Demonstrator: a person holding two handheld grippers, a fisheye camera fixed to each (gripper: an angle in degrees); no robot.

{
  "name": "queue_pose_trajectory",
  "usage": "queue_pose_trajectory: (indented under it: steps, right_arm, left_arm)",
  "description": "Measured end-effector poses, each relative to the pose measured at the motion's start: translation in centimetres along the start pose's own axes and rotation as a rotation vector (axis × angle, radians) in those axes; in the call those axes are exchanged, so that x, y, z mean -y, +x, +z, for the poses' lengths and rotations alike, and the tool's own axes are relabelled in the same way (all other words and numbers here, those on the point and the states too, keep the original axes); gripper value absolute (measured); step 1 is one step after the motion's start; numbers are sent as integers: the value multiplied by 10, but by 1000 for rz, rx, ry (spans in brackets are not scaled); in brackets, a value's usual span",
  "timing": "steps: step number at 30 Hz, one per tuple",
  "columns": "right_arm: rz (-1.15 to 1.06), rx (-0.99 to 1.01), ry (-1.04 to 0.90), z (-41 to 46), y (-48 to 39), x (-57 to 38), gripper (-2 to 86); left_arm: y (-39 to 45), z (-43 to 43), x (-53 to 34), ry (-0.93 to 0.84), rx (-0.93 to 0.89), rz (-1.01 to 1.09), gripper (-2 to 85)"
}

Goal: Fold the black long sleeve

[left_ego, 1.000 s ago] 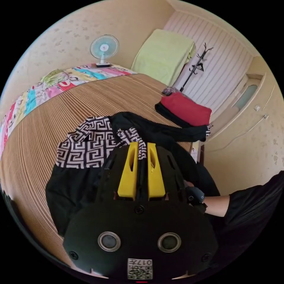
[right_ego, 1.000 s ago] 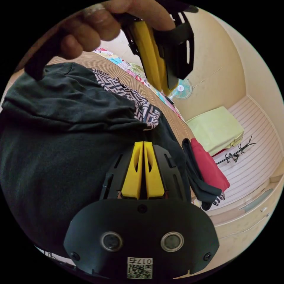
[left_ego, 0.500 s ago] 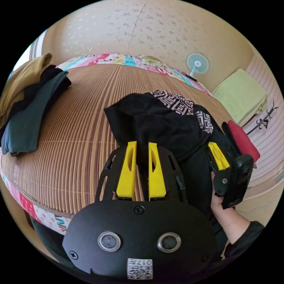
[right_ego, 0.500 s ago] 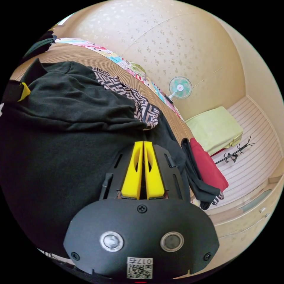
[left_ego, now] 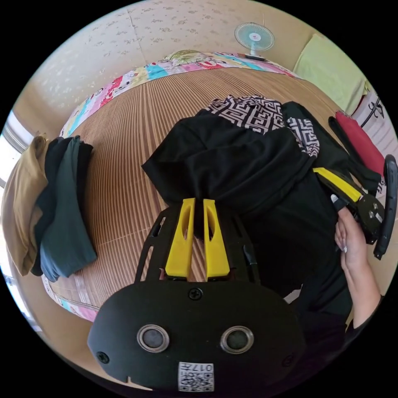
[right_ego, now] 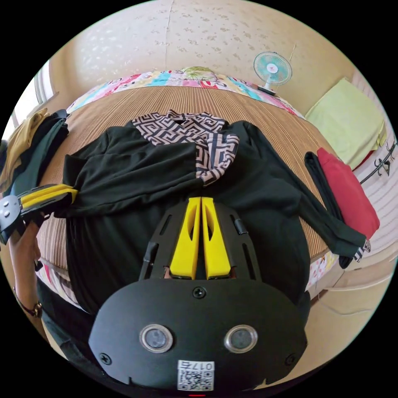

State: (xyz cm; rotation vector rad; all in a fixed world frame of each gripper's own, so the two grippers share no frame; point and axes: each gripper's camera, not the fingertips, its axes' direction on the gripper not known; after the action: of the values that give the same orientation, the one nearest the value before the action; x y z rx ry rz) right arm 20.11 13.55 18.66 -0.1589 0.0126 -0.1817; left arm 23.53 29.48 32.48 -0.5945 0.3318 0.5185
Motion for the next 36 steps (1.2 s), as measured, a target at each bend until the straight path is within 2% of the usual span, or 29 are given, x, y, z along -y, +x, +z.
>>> queue_pose_trajectory:
  steps: [3, 8, 10, 13, 15, 17, 20, 22, 25, 27, 29, 31, 36]
  right_arm:
    - [15, 24, -6, -9, -4, 2, 3]
    - [279, 415, -52, -9, 24, 5, 3]
    - [273, 447, -45, -8, 22, 7, 4]
    - [135, 391, -78, -18, 21, 17, 5]
    - [80, 369, -101, -27, 36, 18, 7]
    - [112, 333, 28, -54, 74, -2, 12]
    - [188, 228, 221, -88, 123, -41, 28]
    - [218, 142, 240, -94, 143, -56, 48]
    - [238, 62, 157, -86, 160, -66, 89]
    - [204, 76, 46, -68, 159, -65, 102]
    - [90, 32, 46, -65, 143, -71, 90]
    - [-46, -11, 46, -68, 120, -74, 64]
    - [-93, -112, 53, -71, 88, -84, 34]
  left_arm:
    - [-32, -1, -5, -10, -49, -27, 41]
    - [-65, -4, -8, -39, -52, 7, 36]
    - [-71, -7, -9, -44, -11, 9, 36]
    - [-81, -17, -26, -25, -57, 19, 44]
    - [-92, -30, -56, 31, -108, -49, 64]
    - [-100, -47, -109, 134, -212, -161, 113]
    - [-80, -47, -164, 162, -366, -212, 155]
    - [-60, -52, -186, 216, -360, -231, 166]
    - [-34, -58, -198, 237, -258, -276, 167]
    - [-23, -61, -196, 222, -170, -259, 160]
    - [-12, -64, -196, 211, -113, -179, 86]
    - [-11, -63, -202, 217, -228, -117, 20]
    - [-43, -60, -211, 160, -291, -153, 0]
